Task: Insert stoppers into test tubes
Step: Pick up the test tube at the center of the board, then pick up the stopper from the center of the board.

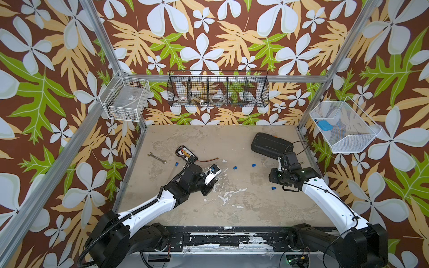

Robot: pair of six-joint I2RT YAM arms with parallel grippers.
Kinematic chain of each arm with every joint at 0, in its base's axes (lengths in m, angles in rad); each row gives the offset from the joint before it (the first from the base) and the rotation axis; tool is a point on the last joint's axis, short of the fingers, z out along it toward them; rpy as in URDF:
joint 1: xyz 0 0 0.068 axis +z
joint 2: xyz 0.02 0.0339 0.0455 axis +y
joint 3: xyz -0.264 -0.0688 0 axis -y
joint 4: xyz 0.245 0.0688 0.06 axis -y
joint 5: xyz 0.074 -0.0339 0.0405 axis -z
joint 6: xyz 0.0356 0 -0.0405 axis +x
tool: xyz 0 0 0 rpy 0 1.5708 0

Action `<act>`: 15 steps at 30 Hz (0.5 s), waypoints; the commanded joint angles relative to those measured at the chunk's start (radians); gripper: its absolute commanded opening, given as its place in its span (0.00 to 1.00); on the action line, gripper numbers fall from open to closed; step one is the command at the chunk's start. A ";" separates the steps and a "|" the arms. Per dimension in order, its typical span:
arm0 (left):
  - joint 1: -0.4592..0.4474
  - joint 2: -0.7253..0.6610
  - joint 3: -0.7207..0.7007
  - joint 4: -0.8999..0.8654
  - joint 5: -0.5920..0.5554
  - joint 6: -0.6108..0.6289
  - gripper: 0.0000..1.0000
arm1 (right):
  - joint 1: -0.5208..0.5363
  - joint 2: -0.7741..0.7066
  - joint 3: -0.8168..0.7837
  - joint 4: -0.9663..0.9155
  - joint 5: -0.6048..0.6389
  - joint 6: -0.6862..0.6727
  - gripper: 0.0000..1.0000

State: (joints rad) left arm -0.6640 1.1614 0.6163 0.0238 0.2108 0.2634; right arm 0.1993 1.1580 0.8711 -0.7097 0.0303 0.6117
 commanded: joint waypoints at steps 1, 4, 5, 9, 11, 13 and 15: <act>0.001 -0.001 0.007 0.026 0.001 0.005 0.00 | -0.028 0.007 0.008 -0.085 0.106 0.320 0.50; 0.002 0.007 0.006 0.034 0.003 -0.001 0.00 | -0.028 0.021 -0.009 -0.069 0.065 0.532 0.52; 0.001 0.011 0.008 0.033 0.005 -0.002 0.00 | -0.028 0.032 -0.015 -0.069 0.049 0.594 0.53; 0.001 0.012 0.011 0.029 0.007 0.000 0.00 | -0.028 0.061 -0.057 -0.052 -0.005 0.760 0.54; 0.001 0.009 0.010 0.028 0.007 0.007 0.00 | -0.029 0.062 -0.090 -0.025 -0.013 0.812 0.55; 0.001 0.007 0.007 0.028 0.004 0.013 0.00 | -0.029 0.066 -0.116 0.016 -0.019 0.852 0.56; 0.002 0.007 0.007 0.028 0.006 0.019 0.00 | -0.032 0.090 -0.130 0.055 -0.027 0.874 0.57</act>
State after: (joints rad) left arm -0.6640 1.1725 0.6212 0.0341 0.2108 0.2680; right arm 0.1699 1.2304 0.7536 -0.7170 0.0212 1.3727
